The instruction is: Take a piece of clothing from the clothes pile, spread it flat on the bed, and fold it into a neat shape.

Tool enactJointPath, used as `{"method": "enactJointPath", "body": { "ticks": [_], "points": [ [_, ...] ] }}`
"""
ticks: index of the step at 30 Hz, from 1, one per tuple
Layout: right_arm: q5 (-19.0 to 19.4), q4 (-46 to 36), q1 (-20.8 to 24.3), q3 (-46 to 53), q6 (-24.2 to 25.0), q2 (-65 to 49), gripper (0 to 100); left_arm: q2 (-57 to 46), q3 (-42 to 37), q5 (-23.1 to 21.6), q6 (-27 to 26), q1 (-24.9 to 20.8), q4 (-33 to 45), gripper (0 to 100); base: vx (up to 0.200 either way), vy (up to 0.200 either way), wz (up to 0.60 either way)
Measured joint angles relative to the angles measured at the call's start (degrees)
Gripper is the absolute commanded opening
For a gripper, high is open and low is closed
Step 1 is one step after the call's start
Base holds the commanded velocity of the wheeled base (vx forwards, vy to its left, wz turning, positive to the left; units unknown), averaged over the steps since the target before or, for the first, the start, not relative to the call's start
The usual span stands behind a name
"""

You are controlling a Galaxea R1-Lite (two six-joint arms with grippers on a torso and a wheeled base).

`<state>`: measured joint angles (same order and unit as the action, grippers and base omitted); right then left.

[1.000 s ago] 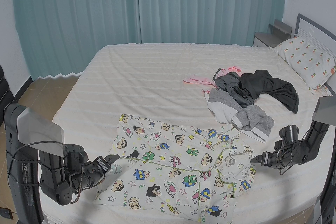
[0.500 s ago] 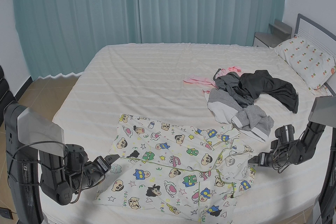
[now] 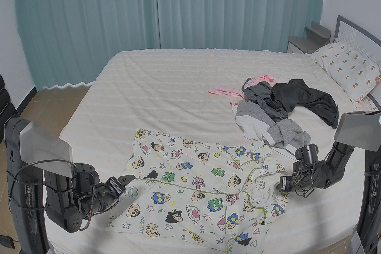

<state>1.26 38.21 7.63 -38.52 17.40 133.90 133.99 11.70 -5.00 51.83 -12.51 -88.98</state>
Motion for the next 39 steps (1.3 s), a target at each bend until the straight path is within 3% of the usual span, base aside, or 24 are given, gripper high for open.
{"method": "enactJointPath", "body": {
  "ticks": [9,18,29,30,39],
  "points": [
    [0.38,-0.57,-2.18,2.83,0.5,-5.35,0,0.0,-0.07,0.07,-0.02,-0.05,0.0,100,0.0,0.0,0.0],
    [4.4,-9.09,-8.14,2.39,-7.69,-12.35,0,0.0,-0.22,0.1,-0.07,-0.17,0.0,100,0.0,0.0,0.0],
    [4.49,-13.98,-9.47,-2.44,-9.03,-14.6,0,0.02,-0.35,0.1,-0.09,-0.33,0.0,100,0.0,0.0,0.0],
    [4.46,-13.98,-9.47,-2.66,-9.13,-14.53,100,0.02,-0.35,0.07,-0.09,-0.33,0.0,100,0.0,0.0,0.0],
    [4.68,-13.71,-9.61,-2.46,-9.22,-14.23,100,-0.44,-1.04,-0.52,0.11,-0.37,0.0,100,0.0,0.0,0.0]
  ]
}}
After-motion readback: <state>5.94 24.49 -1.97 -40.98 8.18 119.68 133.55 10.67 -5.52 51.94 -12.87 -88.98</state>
